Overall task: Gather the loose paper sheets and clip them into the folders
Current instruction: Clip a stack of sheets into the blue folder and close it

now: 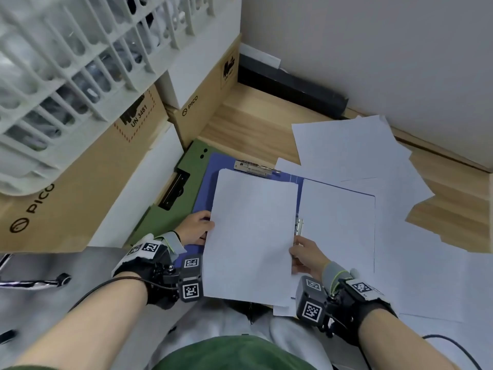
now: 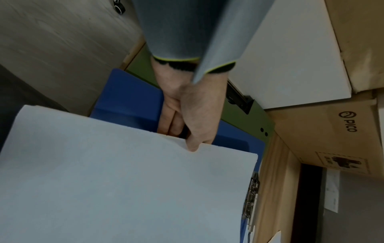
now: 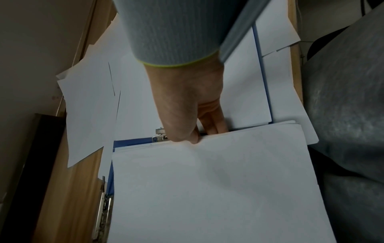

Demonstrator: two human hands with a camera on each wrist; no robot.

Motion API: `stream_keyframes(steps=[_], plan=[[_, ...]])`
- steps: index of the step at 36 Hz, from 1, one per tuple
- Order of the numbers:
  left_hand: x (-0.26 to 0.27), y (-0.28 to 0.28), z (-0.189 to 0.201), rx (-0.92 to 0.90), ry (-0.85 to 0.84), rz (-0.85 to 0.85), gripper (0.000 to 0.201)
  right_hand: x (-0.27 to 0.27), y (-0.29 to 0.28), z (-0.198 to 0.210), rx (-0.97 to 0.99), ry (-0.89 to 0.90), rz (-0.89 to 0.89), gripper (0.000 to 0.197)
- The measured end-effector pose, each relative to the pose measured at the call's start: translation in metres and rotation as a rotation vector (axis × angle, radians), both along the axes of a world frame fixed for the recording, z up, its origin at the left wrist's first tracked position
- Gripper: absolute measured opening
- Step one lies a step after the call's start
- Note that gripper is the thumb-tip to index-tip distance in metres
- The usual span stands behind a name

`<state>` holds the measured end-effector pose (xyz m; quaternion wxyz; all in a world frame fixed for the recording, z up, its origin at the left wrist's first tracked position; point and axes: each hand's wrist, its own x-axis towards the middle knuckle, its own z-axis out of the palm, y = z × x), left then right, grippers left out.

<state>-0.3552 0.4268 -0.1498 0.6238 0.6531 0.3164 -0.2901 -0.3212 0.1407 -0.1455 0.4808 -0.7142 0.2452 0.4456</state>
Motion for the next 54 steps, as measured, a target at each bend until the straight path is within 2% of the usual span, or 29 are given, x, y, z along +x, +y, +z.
stream_keyframes(steps=[7,12,18,21,25,29,33,35,37,41,47,51,54], plan=[[0.004,0.006,-0.004,-0.010,-0.034,0.032,0.011,0.004,0.004,0.006,0.016,-0.006,-0.035,0.025],[0.009,0.006,-0.002,0.017,-0.040,0.036,0.010,0.007,0.010,0.009,0.012,-0.024,-0.056,0.025],[0.015,0.007,-0.003,0.074,-0.061,0.141,0.033,0.011,0.018,0.011,0.028,-0.081,-0.156,0.018],[0.019,0.005,-0.002,0.060,-0.110,0.150,0.047,0.016,0.025,0.018,0.041,-0.110,-0.159,0.022],[0.026,0.000,0.005,0.091,-0.161,0.053,0.056,0.024,0.035,0.020,0.051,-0.133,-0.140,0.028],[0.035,-0.007,0.010,0.146,-0.173,-0.033,0.058,0.030,0.041,0.025,0.044,-0.157,-0.082,0.018],[0.041,-0.009,0.007,0.201,-0.177,-0.047,0.060,0.036,0.045,0.026,0.009,-0.175,-0.045,0.047],[0.044,-0.009,0.006,0.215,-0.176,-0.057,0.060,0.038,0.041,0.017,0.011,-0.174,-0.034,0.055],[0.047,-0.009,0.006,0.211,-0.190,-0.068,0.060,0.040,0.039,0.011,0.028,-0.169,-0.049,0.057],[0.052,-0.009,0.004,0.197,-0.189,-0.095,0.062,0.040,0.046,0.031,0.047,-0.122,-0.075,0.060],[0.061,-0.015,0.006,0.235,-0.182,-0.127,0.062,0.047,0.046,0.023,0.073,-0.107,-0.090,0.060],[0.069,-0.011,0.001,0.336,-0.162,-0.150,0.064,0.053,0.043,0.019,0.122,-0.138,-0.106,0.060],[0.078,-0.008,0.003,0.410,-0.176,-0.084,0.065,0.060,0.034,0.019,0.135,-0.170,-0.153,0.054]])
